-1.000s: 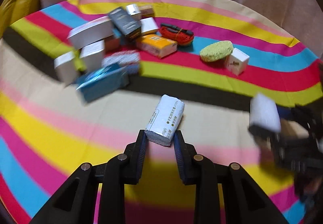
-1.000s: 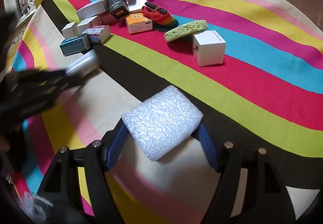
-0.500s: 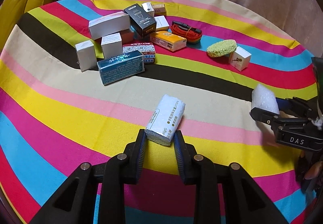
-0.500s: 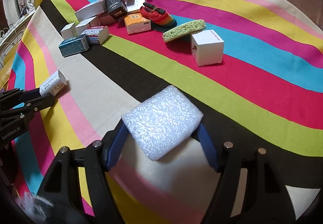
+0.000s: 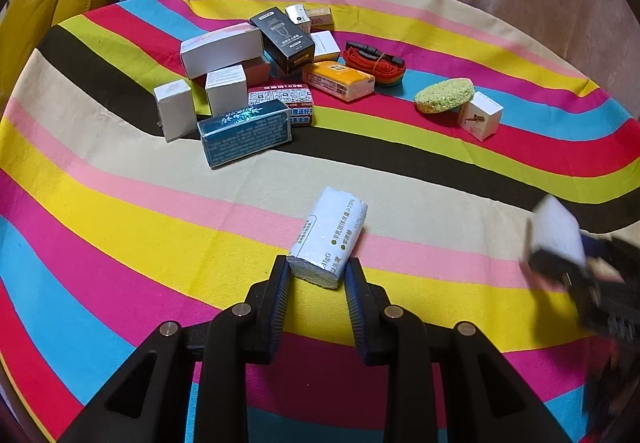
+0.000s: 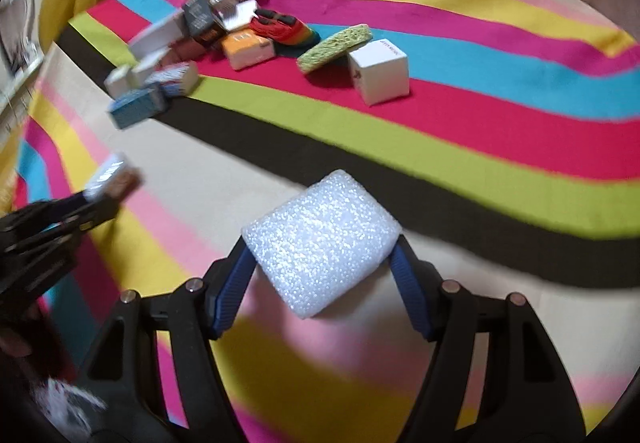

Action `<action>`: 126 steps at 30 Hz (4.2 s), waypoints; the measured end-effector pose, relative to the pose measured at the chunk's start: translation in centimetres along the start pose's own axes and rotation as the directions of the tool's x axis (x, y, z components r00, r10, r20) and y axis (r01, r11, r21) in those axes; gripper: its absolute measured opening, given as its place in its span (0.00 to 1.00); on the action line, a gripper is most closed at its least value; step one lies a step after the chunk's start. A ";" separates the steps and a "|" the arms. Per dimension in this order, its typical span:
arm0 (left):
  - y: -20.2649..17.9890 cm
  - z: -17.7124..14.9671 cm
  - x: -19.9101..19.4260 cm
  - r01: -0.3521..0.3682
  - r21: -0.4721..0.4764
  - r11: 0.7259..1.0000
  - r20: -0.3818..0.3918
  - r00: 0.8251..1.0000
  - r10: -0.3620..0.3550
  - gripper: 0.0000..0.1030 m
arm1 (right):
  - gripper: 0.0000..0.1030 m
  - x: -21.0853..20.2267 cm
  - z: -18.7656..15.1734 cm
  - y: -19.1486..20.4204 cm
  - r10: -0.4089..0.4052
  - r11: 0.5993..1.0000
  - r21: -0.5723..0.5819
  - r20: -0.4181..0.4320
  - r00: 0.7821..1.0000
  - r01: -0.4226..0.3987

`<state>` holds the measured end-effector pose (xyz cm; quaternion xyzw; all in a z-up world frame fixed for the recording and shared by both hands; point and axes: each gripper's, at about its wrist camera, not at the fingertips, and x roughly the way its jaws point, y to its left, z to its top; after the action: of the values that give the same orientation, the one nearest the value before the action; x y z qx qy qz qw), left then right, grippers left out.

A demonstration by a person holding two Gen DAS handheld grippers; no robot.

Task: Organize objects
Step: 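Carry the foam block and wrapped roll toward the purple-rimmed storage box, then open both tools to drop the roll and foam block into the box, then grasp the teal box with the left tool while the right tool grasps the white cube box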

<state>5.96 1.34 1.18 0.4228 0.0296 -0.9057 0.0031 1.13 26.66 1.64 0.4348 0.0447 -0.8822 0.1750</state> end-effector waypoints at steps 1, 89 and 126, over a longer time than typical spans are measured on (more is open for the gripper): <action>0.0 0.0 0.0 0.000 -0.001 1.000 0.000 1.000 0.000 0.28 | 0.69 -0.5 -0.6 0.4 0.001 1.000 -0.006 0.005 1.000 -0.001; 20.5 -19.4 -24.2 -0.299 -0.404 0.865 0.126 0.918 0.376 0.86 | 0.88 -7.7 -2.9 27.7 0.529 0.759 -0.394 -0.089 0.844 -0.518; 3.1 3.1 2.2 0.067 0.089 0.994 -0.014 0.998 -0.066 0.32 | 0.88 6.5 8.4 -3.3 -0.078 0.994 -0.074 -0.024 0.997 0.076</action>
<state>2.29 -1.92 1.33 0.4262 0.0030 -0.9035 -0.0460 -9.97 26.05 1.53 0.4378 0.0960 -0.8802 0.1561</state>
